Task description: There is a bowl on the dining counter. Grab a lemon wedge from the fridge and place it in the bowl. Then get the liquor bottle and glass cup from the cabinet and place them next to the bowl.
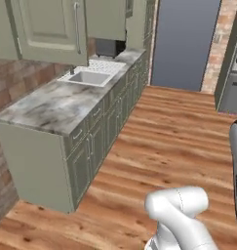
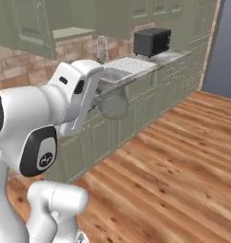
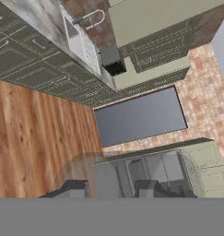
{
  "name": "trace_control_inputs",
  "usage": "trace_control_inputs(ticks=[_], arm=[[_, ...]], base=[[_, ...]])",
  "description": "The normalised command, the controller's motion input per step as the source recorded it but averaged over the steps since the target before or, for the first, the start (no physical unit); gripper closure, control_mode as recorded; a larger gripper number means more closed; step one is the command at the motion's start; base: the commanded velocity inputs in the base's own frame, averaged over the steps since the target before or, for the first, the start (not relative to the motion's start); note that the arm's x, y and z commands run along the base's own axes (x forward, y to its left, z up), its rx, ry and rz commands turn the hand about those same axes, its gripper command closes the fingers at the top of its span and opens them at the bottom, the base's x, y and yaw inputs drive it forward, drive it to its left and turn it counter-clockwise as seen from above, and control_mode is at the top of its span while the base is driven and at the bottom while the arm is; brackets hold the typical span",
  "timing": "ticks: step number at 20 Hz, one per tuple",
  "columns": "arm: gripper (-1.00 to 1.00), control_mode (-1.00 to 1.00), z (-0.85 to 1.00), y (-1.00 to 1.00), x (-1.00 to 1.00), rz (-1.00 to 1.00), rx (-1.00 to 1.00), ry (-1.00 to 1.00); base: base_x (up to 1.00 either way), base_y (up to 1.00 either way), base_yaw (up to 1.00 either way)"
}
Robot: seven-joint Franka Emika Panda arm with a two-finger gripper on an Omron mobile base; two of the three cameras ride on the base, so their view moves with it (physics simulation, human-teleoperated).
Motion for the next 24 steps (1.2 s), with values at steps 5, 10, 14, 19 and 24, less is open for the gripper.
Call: trace_control_inputs(ticks=[5, 10, 14, 19, 24], arm=[[1.00, 1.00, 0.00, 0.00, 0.00, 0.00, 0.00, 0.00], [1.00, 1.00, 0.00, 0.00, 0.00, 0.00, 0.00, 0.00], [1.00, 1.00, 0.00, 0.00, 0.00, 0.00, 0.00, 0.00], [1.00, 1.00, 0.00, 0.00, 0.00, 0.00, 0.00, 0.00], [1.00, 1.00, 0.00, 0.00, 0.00, 0.00, 0.00, 0.00]], base=[[-1.00, 0.10, -0.59], [-1.00, -0.18, -0.49], [-0.85, -0.61, -0.41], [-0.36, -0.92, -0.26], [0.14, -1.00, -0.08]])
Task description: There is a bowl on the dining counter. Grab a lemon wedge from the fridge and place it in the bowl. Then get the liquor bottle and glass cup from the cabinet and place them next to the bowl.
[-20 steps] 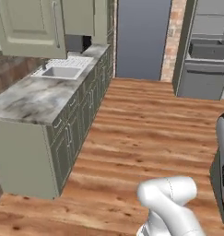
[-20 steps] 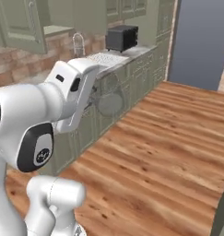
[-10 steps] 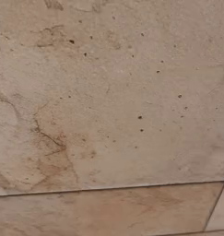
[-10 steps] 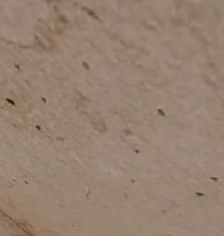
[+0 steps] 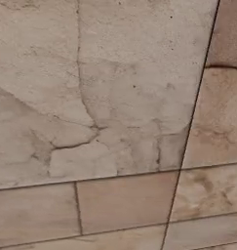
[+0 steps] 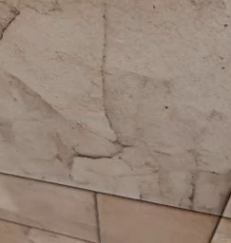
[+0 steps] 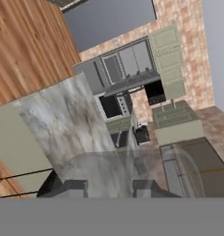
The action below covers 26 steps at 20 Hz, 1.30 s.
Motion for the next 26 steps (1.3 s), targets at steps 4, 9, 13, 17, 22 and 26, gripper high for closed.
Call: trace_control_inputs(ticks=[4, 9, 13, 17, 22, 26], arm=[[1.00, 1.00, 0.00, 0.00, 0.00, 0.00, 0.00, 0.00], [1.00, 1.00, 0.00, 0.00, 0.00, 0.00, 0.00, 0.00], [1.00, 1.00, 0.00, 0.00, 0.00, 0.00, 0.00, 0.00], [1.00, 1.00, 0.00, 0.00, 0.00, 0.00, 0.00, 0.00], [1.00, 1.00, 0.00, 0.00, 0.00, 0.00, 0.00, 0.00], [1.00, 1.00, 0.00, 0.00, 0.00, 0.00, 0.00, 0.00]], base=[[0.30, -1.00, -0.01], [0.25, -1.00, 0.00], [0.39, -1.00, 0.00], [0.79, -0.75, 0.02], [1.00, -0.49, 0.07], [0.98, -0.23, 0.03]])
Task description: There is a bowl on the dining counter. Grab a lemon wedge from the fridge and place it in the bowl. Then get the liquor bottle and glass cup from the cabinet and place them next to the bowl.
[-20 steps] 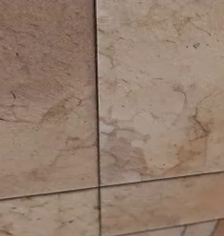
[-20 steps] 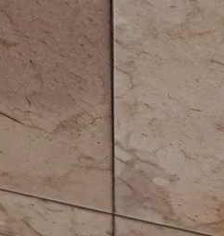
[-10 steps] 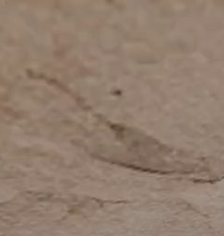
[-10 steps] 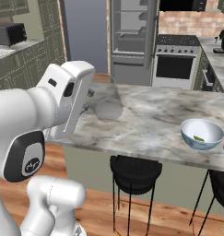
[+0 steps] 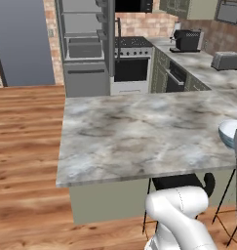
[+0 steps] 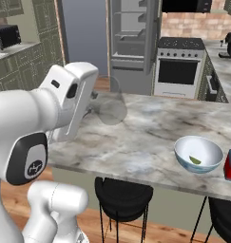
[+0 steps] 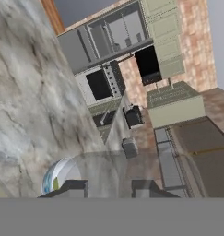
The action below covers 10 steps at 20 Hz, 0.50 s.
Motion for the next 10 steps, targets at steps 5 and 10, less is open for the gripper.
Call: trace_control_inputs(ticks=[5, 10], arm=[[1.00, -1.00, -0.10, -0.20, 0.23, 0.01, 0.03, 0.10], [1.00, -1.00, -0.43, -0.33, 0.62, 0.08, 0.01, 0.63]], base=[[0.47, -0.14, 0.01], [0.00, 0.00, 0.00]])
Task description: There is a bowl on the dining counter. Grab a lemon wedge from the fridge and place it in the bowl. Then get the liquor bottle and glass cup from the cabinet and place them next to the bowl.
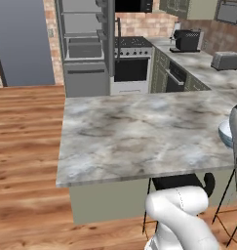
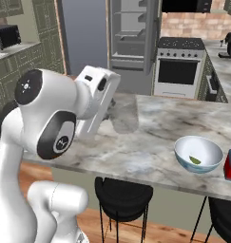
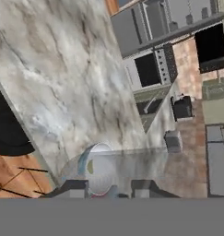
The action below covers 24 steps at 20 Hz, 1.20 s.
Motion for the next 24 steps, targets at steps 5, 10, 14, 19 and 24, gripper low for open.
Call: trace_control_inputs(ticks=[5, 10, 14, 19, 24], arm=[[1.00, -1.00, -0.66, 0.00, 0.68, 0.21, -0.01, 0.58], [1.00, -1.00, -0.47, -0.02, 0.18, 0.13, -0.05, 0.06], [1.00, -1.00, -0.49, -0.10, 0.14, 0.06, 0.10, 0.00], [1.00, -1.00, -0.65, -0.05, 0.33, 0.08, 0.08, 0.00], [1.00, -1.00, -0.51, -0.02, 0.39, 0.06, 0.04, 0.01]], base=[[0.00, 0.00, 0.00], [0.00, 0.00, 0.00], [0.00, 0.00, 0.00], [0.00, 0.00, 0.00], [0.00, 0.00, 0.00]])
